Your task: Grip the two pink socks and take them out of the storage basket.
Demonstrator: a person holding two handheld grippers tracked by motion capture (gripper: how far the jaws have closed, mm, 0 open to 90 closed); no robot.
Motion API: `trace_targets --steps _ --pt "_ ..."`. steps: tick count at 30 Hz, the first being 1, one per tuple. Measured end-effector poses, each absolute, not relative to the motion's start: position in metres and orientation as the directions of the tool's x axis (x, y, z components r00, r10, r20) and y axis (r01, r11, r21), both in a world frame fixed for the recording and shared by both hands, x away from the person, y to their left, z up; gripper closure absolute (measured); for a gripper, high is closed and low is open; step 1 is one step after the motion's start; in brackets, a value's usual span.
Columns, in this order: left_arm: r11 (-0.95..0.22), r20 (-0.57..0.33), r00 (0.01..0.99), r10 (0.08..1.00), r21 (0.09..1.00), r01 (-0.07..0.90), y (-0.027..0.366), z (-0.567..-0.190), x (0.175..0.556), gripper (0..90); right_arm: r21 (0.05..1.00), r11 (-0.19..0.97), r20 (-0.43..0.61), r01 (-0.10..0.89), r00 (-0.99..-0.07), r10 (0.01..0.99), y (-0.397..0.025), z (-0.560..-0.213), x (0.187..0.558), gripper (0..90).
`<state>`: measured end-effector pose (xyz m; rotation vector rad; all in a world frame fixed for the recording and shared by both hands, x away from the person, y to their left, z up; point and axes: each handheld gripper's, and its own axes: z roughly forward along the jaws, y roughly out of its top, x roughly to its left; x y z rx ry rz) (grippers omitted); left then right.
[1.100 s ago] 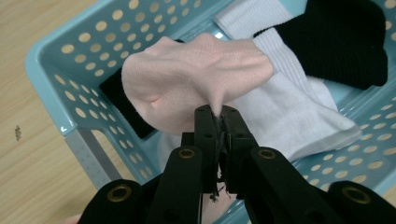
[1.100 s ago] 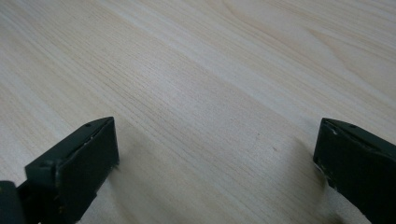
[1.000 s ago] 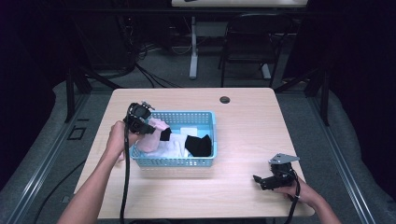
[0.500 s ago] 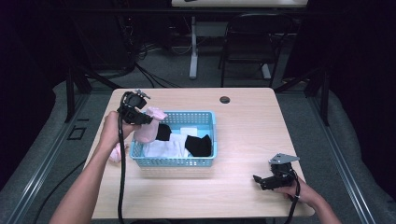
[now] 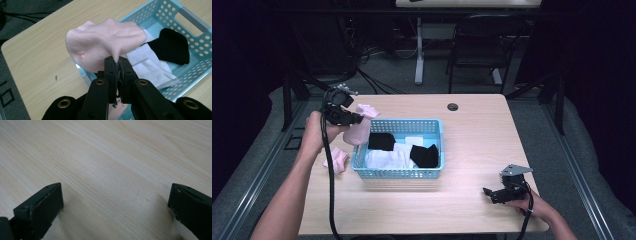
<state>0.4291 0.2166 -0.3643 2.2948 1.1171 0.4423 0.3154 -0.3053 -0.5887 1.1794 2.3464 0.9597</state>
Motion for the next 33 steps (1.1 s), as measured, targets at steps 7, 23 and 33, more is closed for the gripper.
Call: trace_targets --steps 7,23,33 --pt "-0.480 0.060 0.562 0.825 0.601 0.639 0.240 -0.362 0.427 86.7 0.700 0.428 -0.005 0.571 -0.596 0.803 -0.305 -0.589 0.315 0.0" --pt "-0.362 0.017 0.421 0.907 0.541 0.759 0.307 -0.401 0.428 86.6 0.701 0.427 -0.005 0.571 -0.595 0.804 -0.305 -0.589 0.315 0.0" --pt "-0.296 -0.020 0.349 0.937 0.486 0.822 0.336 -0.441 0.433 86.6 0.701 0.427 -0.005 0.571 -0.595 0.804 -0.305 -0.589 0.315 0.0"
